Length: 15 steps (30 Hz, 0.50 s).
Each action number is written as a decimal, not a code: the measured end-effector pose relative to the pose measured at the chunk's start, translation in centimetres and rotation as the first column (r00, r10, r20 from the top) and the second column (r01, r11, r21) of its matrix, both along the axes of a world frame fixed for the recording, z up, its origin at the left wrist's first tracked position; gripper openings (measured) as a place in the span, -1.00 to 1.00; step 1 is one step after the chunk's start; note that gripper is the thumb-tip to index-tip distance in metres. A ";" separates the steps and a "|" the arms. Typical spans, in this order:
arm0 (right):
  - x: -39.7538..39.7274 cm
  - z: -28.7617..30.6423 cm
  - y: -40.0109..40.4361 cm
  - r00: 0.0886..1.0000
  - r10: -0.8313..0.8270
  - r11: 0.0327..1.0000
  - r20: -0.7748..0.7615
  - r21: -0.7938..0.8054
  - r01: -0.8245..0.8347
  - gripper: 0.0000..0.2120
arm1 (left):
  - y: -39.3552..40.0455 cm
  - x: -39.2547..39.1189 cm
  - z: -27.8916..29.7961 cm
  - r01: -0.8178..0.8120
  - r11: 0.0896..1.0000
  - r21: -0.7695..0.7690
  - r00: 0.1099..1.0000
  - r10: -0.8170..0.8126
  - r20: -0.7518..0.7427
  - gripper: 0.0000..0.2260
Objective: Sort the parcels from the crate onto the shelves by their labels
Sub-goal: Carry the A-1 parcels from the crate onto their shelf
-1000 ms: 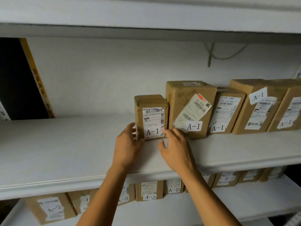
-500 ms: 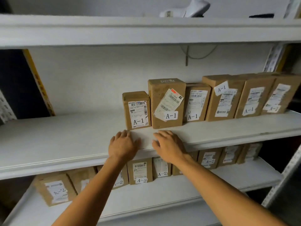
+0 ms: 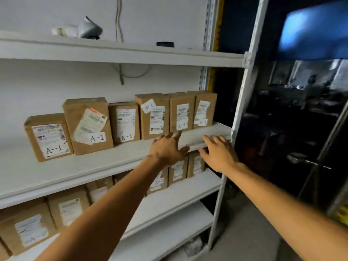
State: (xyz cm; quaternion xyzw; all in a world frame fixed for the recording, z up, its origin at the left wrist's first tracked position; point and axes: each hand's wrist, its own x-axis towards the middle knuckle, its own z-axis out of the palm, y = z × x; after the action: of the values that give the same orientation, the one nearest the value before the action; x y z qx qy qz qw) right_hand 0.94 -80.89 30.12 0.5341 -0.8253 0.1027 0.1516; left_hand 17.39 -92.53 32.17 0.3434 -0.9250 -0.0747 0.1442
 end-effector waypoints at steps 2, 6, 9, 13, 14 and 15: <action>-3.7 0.7 4.5 0.995 -0.096 0.995 -0.019 -0.009 0.095 -0.42 | 3.2 -5.4 1.4 0.107 0.994 -0.031 0.994 -0.107 -0.009 -0.32; -9.5 0.5 15.5 0.947 -0.319 0.948 -0.034 -0.013 0.318 -0.41 | 10.9 -15.4 2.1 0.319 0.942 -0.101 0.947 -0.321 -0.002 -0.33; -12.3 0.0 25.0 0.865 -0.500 0.866 -0.035 -0.019 0.500 -0.44 | 17.6 -21.6 1.3 0.505 0.857 -0.100 0.862 -0.506 0.015 -0.34; -13.3 0.6 36.3 0.706 -0.708 0.706 -0.024 -0.030 0.708 -0.45 | 27.0 -28.0 0.4 0.720 0.690 -0.065 0.694 -0.717 0.065 -0.34; -13.1 0.8 38.7 0.660 -0.751 0.661 -0.026 -0.044 0.749 -0.44 | 29.2 -29.3 0.3 0.763 0.642 -0.073 0.646 -0.760 0.064 -0.34; -12.8 1.0 40.9 0.619 -0.785 0.619 -0.020 -0.060 0.783 -0.42 | 31.3 -30.2 0.3 0.800 0.595 -0.084 0.600 -0.798 0.058 -0.33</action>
State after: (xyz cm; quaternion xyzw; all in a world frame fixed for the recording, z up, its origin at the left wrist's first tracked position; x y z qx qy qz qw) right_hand -11.90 -40.02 31.17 0.1193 -0.9695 0.0331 0.2117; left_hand -12.86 -61.19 32.42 -0.1140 -0.9844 -0.0823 0.1061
